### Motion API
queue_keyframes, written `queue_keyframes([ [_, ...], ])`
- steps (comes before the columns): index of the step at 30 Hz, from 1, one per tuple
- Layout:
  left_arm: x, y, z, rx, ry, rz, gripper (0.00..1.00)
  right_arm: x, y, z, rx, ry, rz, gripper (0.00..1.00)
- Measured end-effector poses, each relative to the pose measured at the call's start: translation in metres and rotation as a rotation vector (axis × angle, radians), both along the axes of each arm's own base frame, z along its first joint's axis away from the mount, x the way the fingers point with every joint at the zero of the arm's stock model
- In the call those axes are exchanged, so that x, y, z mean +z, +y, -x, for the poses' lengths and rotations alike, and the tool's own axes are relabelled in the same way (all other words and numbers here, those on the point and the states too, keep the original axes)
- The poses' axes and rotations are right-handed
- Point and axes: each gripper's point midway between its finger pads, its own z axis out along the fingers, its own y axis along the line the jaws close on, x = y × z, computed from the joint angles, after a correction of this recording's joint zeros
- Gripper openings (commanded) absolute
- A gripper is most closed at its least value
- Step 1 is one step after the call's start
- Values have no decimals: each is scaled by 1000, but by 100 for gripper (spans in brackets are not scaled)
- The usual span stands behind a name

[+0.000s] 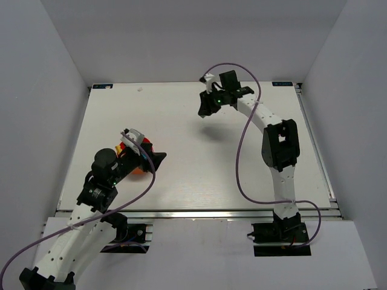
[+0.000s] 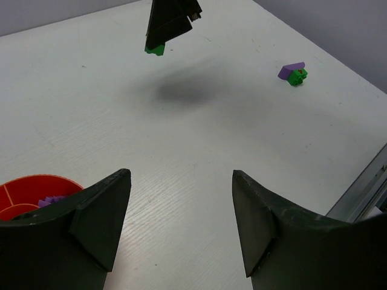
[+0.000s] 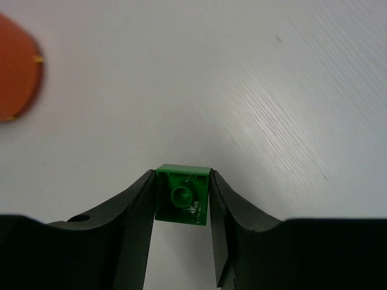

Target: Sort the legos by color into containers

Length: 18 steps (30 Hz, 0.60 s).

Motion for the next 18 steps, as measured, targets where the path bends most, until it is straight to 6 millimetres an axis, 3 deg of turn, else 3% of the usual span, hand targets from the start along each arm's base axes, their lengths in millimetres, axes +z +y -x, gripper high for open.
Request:
queue_keyframes([
  [3, 7, 4, 3, 18, -35, 13, 77, 44, 43, 34, 233, -90, -70, 0],
  [6, 13, 10, 5, 44, -65, 24, 78, 66, 78, 79, 432, -152, -101, 0],
  [12, 30, 25, 9, 113, -138, 53, 77, 70, 134, 158, 685, -177, -118, 0],
  [15, 38, 34, 13, 155, -180, 73, 77, 70, 151, 180, 745, -196, -113, 0],
  [18, 48, 45, 18, 202, -233, 101, 77, 72, 162, 189, 770, -235, -96, 0],
])
